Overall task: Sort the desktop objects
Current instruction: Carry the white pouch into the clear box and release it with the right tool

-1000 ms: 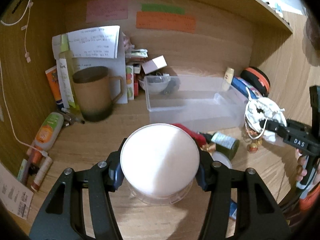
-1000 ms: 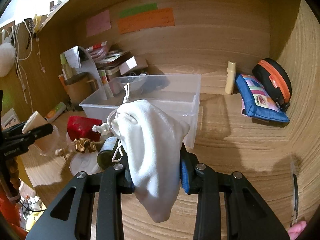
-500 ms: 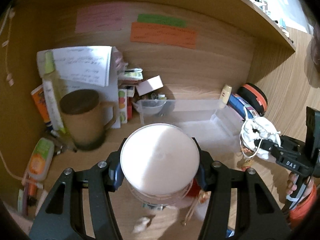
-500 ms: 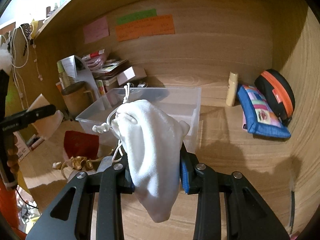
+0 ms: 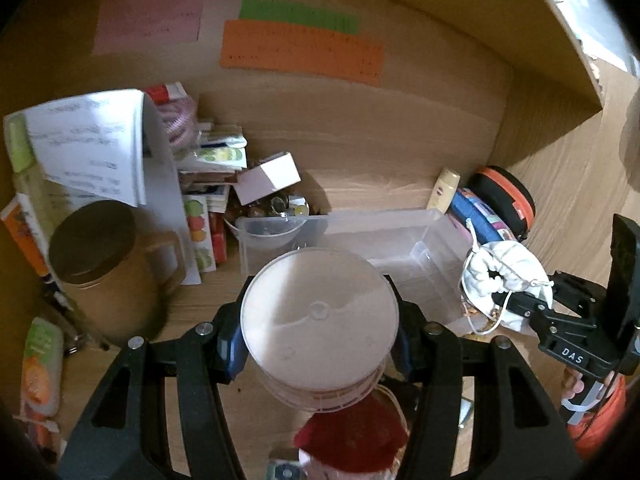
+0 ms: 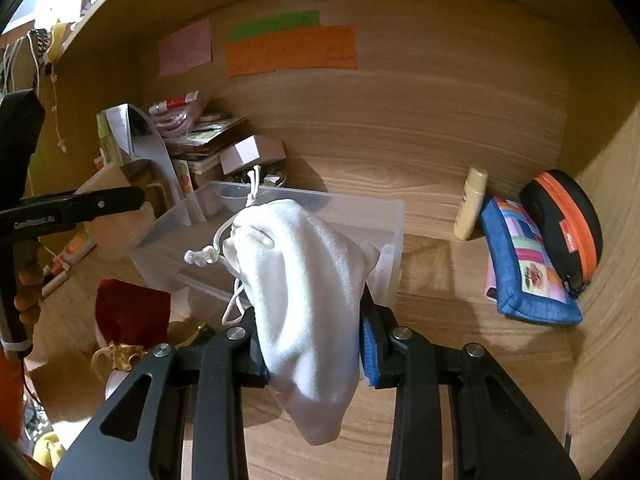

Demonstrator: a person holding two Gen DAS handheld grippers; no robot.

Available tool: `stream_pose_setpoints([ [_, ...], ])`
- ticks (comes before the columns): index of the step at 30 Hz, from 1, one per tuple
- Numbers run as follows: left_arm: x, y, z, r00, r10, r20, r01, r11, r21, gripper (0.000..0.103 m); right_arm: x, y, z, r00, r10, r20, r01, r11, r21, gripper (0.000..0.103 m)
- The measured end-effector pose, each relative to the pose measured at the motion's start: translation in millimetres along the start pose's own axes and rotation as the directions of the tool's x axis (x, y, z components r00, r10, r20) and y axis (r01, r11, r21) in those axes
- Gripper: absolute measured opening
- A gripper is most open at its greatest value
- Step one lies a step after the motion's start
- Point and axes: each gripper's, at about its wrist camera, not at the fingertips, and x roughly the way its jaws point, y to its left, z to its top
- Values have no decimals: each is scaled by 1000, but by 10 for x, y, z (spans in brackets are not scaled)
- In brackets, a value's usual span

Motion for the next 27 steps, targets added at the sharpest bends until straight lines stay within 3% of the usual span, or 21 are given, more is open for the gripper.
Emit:
stream_pose_setpoints([
  [9,310,-19,97,1000,5,-29,-4,1000,26,55,201,102,107,1000,-16,-23,14,997,-72,31],
  [11,317,-1,142,999,-21,-26,22,1000,21,43,246,116,115,999,-19,-32,17,996,-85,32],
  [12,319,5,164,999,-44,-32,45,999,14,41,270,123,118,999,-21,-37,18,996,-89,32],
  [24,497,-66,74,997,-21,-78,27,997,74,41,439,111,101,996,-19,-86,11,996,-87,38],
  [27,521,-87,33,996,-20,-93,28,996,85,41,423,103,100,996,-41,-85,34,996,-85,44],
])
